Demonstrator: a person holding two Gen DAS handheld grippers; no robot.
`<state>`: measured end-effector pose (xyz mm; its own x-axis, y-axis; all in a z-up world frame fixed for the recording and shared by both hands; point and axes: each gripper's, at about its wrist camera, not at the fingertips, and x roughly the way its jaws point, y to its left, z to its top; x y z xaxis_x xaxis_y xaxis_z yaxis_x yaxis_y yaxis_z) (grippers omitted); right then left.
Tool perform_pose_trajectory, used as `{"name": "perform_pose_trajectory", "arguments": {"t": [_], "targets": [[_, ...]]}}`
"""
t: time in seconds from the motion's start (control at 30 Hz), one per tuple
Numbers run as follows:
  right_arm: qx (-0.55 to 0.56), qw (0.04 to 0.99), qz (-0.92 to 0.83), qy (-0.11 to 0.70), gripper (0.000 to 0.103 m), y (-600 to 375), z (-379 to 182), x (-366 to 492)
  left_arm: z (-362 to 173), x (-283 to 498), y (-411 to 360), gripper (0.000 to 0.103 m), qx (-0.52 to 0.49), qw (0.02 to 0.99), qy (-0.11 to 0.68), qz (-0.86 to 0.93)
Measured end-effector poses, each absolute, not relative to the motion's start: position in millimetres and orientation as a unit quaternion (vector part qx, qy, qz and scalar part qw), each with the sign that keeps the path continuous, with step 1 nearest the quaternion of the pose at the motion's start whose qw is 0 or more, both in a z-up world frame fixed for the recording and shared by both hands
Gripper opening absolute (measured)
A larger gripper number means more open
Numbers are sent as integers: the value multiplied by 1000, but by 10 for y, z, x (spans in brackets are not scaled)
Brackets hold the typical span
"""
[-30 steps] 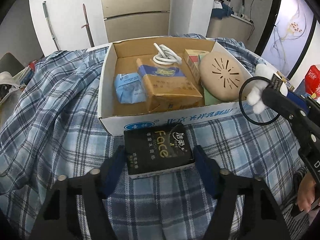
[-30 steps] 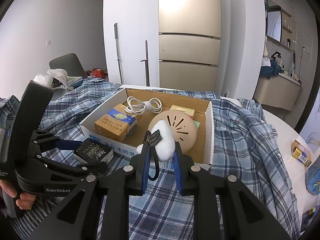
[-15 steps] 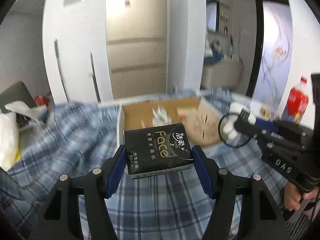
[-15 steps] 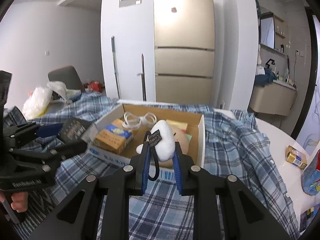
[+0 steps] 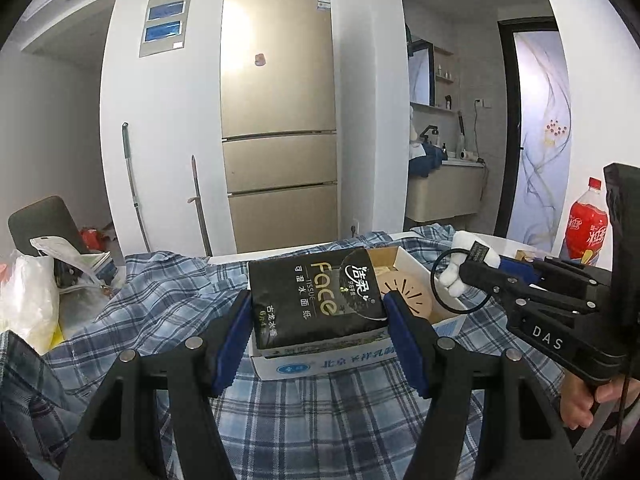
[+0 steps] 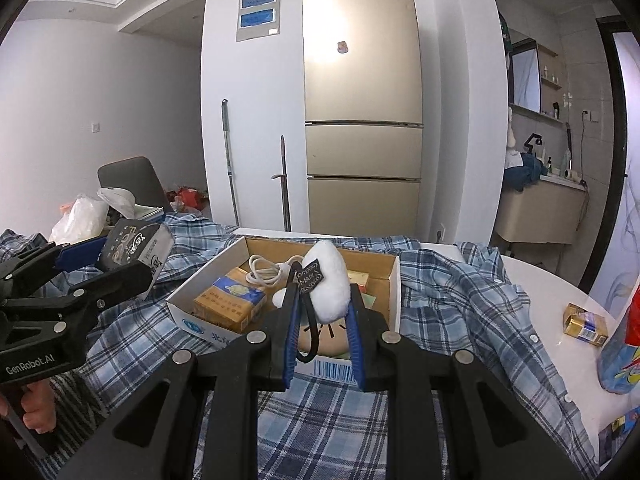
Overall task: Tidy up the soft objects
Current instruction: 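Lift the Face box and white item up over the white box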
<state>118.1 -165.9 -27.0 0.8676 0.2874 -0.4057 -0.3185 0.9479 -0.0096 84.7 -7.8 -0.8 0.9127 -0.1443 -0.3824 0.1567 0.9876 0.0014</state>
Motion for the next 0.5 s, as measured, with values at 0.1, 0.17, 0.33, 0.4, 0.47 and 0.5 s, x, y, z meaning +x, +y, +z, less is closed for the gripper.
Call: {"name": "perform_pose_trajectory", "arguments": {"t": [0.1,0.17,0.33,0.4,0.47,0.5], "targets": [[-38,966,156,201,21,-1666,-263,1174,8,798,-71,68,11,979,188,-79],[-38,967,157,198,21,-1669,-256,1166,41,760,-75,68,9,980,184,-80],[-32,966,160,201,21,-1698,-186,1163,162,669,-133,68,14,981,175,-77],[-24,968,156,196,21,-1756,-81,1149,256,648,-149,68,12,982,172,-72],[-13,969,153,193,21,-1838,70,1150,349,641,-187,68,26,985,158,-58],[-16,969,149,195,21,-1859,153,1169,414,653,-220,68,39,987,151,-48]]}}
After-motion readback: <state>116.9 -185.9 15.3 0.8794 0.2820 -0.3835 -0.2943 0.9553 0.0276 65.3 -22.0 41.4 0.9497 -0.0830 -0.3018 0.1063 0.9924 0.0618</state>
